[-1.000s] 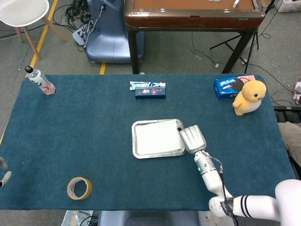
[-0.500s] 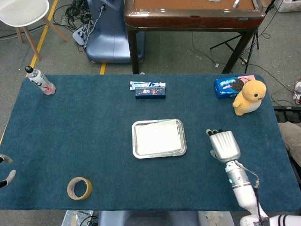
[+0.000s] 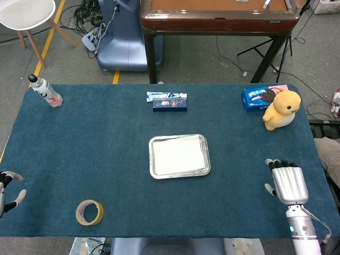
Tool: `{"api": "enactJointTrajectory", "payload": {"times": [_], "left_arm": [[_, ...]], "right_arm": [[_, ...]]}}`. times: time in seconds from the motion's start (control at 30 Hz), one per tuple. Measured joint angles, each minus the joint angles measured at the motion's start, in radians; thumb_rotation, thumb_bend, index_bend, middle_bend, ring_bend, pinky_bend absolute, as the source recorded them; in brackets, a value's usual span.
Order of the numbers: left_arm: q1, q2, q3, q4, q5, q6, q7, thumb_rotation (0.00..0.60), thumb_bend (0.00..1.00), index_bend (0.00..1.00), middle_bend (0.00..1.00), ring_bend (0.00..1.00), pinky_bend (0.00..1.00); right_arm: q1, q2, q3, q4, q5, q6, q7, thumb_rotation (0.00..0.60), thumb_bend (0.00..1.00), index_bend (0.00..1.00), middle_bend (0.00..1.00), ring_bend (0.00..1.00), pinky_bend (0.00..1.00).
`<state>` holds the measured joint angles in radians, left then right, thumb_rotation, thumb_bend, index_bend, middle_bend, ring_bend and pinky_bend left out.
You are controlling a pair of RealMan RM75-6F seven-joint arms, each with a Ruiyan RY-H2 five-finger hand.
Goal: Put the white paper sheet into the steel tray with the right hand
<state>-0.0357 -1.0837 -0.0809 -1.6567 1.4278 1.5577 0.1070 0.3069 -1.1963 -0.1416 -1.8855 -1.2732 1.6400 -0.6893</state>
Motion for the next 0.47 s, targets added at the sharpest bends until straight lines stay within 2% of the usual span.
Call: {"api": "enactJointTrajectory", "payload": {"times": [0.2,0.47], "left_arm": [[-0.007,-0.004,-0.002,0.004,-0.005,-0.013,0.007,0.6,0.26,0.46,0.42,0.31,0.47],[-0.019,-0.017,-0.004,0.02,-0.023,-0.044,0.015,0.6,0.26,0.46,0.42,0.31,0.47]], "right_arm": [[-0.07,0.027,0.001,0.046,-0.054,0.02,0.122,0.6,0.08,0.36,0.46,0.43,0.52],[-0.096,0.063,0.057,0.072,-0.036,-0.022,0.214,0.6,0.08,0.36,0.46,0.43,0.52]]}}
